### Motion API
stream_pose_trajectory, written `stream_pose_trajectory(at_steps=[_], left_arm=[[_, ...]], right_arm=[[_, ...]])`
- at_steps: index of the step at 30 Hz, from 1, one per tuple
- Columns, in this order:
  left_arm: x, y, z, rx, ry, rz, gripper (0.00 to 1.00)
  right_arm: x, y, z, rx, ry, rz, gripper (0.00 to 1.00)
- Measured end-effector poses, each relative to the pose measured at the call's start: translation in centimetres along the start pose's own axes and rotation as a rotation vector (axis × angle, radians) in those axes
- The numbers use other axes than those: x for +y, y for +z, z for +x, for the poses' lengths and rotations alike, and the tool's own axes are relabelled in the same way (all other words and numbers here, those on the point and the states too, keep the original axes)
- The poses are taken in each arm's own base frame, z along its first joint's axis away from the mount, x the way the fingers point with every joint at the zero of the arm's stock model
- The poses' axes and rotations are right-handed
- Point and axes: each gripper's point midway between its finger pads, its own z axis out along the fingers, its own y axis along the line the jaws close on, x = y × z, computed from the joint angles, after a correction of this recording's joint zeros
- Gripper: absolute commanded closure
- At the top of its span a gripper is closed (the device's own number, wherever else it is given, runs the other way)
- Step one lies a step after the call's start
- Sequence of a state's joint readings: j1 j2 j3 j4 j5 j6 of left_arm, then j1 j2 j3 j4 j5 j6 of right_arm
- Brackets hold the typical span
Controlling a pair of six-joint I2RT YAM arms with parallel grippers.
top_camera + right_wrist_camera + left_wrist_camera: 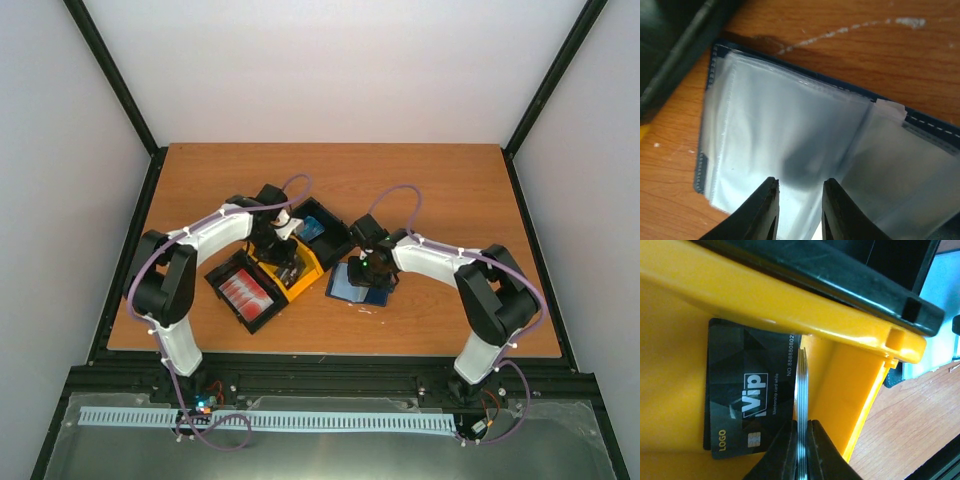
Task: Put the credit cards into the card holder
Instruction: Pick up the credit card from the storage box.
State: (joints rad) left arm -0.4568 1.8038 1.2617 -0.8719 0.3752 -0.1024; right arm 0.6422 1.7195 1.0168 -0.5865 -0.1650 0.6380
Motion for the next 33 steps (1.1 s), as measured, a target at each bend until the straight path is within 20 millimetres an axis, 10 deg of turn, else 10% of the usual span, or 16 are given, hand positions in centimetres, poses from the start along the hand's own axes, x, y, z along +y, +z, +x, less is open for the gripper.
stream_pose_trajectory(at_steps=[16,33], left_arm=[[0.6,-4.4,-1.6,-0.146,0.014,-0.088,0.99],[-1.2,-17.5,-3.7,-0.55,-0.071,0.235,0.99]], right_arm=[[5.1,-6.9,-4.1,-0.265,-0.097,-0.223,0.36],[16.4,-10.3,-4.8,-0.242,-0.192,-0.733,0.25]])
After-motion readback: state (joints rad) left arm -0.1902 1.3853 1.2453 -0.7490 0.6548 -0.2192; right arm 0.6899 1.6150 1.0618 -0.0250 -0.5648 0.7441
